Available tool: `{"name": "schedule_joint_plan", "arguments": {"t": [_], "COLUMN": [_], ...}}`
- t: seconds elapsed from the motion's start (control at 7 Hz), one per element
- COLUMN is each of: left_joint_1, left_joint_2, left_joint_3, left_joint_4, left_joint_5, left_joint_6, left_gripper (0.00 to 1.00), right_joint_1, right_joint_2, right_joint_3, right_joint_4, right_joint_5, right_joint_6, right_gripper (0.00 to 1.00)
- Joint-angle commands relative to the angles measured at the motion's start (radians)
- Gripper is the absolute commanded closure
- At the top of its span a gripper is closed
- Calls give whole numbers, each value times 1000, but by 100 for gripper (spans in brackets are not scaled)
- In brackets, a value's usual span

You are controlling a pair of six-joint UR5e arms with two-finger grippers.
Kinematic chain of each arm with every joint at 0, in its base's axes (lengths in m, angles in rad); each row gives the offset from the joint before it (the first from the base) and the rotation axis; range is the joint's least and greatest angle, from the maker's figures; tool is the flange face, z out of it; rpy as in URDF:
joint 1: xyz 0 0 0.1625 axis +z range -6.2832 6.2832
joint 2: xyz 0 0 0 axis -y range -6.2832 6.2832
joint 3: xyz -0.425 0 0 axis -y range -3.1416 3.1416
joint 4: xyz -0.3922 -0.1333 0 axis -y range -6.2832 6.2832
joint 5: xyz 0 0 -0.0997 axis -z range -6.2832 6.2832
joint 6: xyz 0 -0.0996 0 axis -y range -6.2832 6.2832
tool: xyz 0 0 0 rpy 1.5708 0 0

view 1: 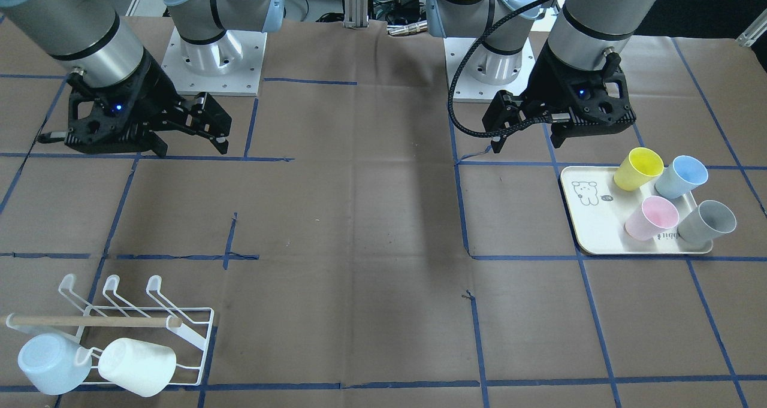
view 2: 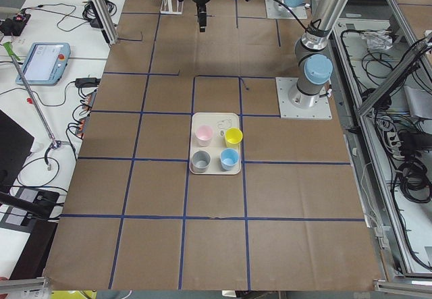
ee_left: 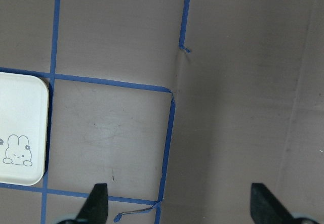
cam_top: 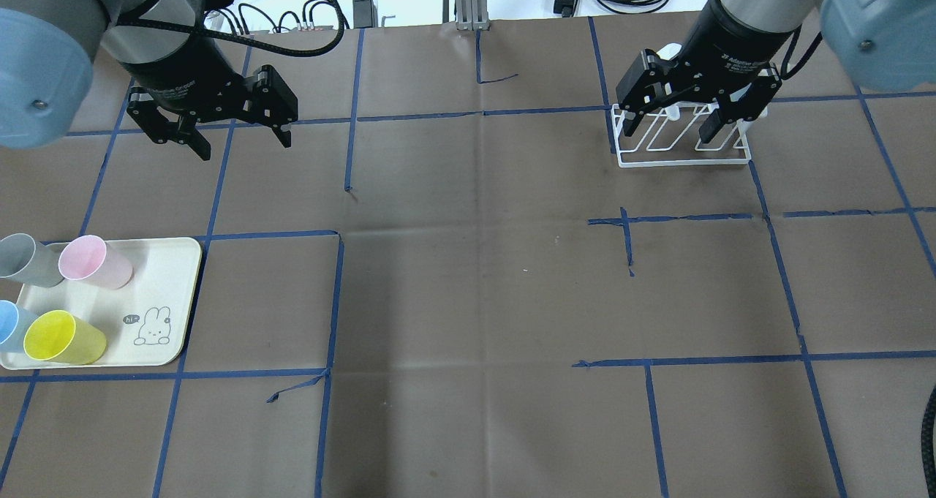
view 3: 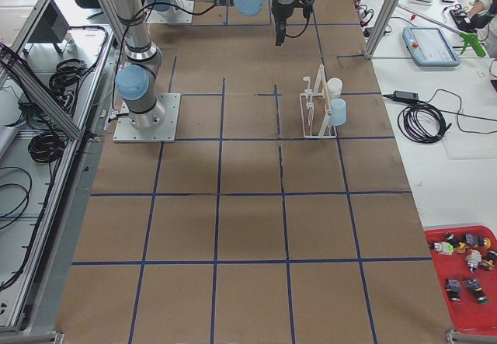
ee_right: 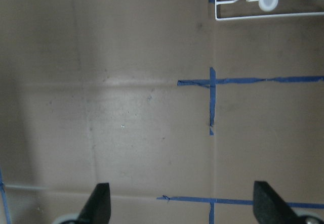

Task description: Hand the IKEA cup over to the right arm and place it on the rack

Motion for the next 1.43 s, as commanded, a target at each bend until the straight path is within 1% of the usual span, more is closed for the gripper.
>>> {"name": "schedule_joint_plan", "arguments": {"t": [0.0,0.14,0.29,0.43,0.71,0.86,1.0,1.29], "left_joint_1": [0,0,0,0,0,0,0,0], "left_joint_2": [0,0,0,0,0,0,0,0], "left_joint_3": [0,0,0,0,0,0,0,0], "left_joint_4": [1,-1,-1,-1,-1,1,1,-1], "left_joint_5": [0,-1,0,0,-1,0,0,-2], "left_joint_6": [0,0,0,0,0,0,0,0], "left_gripper": [0,0,0,0,0,0,0,0], "right_joint_1": [10,12,13,19,58,85,107,110], "right_joint_2": [-123,-135,-140,-140,-136,-123,-114,-108], "right_joint_3": [80,109,118,118,118,117,114,109], "right_joint_4": [63,66,69,70,60,53,37,30], "right_joint_5": [-17,-14,-74,-202,-197,-192,-194,-172], "right_joint_6": [-1,-5,-10,7,8,34,98,100], "right_gripper": [0,0,0,0,0,0,0,0]}}
